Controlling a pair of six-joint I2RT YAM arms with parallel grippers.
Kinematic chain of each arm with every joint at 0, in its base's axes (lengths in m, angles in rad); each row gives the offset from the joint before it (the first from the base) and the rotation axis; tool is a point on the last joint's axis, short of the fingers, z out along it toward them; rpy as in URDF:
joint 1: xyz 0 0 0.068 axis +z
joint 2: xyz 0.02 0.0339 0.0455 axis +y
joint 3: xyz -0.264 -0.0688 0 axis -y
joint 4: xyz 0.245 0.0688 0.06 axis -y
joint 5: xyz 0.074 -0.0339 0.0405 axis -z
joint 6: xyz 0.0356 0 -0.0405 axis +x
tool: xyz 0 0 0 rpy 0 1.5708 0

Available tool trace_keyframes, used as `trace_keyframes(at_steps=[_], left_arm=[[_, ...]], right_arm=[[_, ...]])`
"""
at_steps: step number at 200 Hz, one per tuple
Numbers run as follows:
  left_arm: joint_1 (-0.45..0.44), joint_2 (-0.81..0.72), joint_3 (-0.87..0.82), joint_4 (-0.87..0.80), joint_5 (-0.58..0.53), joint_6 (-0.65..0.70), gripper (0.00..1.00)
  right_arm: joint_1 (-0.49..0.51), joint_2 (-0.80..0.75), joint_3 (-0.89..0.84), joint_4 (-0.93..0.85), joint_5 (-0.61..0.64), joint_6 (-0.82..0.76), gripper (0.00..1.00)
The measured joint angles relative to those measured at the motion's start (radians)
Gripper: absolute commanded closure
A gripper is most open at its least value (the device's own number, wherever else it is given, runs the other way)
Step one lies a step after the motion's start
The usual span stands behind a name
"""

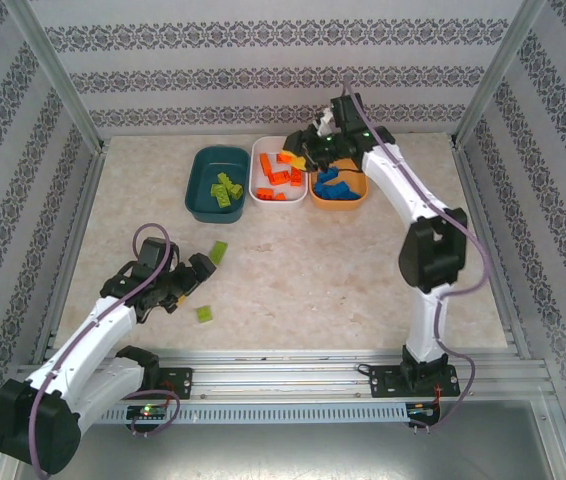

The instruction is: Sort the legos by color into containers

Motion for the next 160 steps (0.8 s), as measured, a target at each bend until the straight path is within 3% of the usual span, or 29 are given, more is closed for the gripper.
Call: trace_keyframes(at_steps=[74,116,160], left_arm=[[0.000,0.015,0.101,-0.110,-0.030,0.098,0.00],[0.000,0.037,0.163,-0.181,-0.052,0.158,0.00],[0.001,0.072,0.171,-0.195,-0.055,0.195,0.00]], right_arm=[[-0.002,0.484,0.553,0.011,0.083,0.220,0.65],[-0.003,0.587,0.600,0.000,0.099,0.268,0.62],[-0.003,0.613,0.601,0.002,0.109,0.302,0.48]])
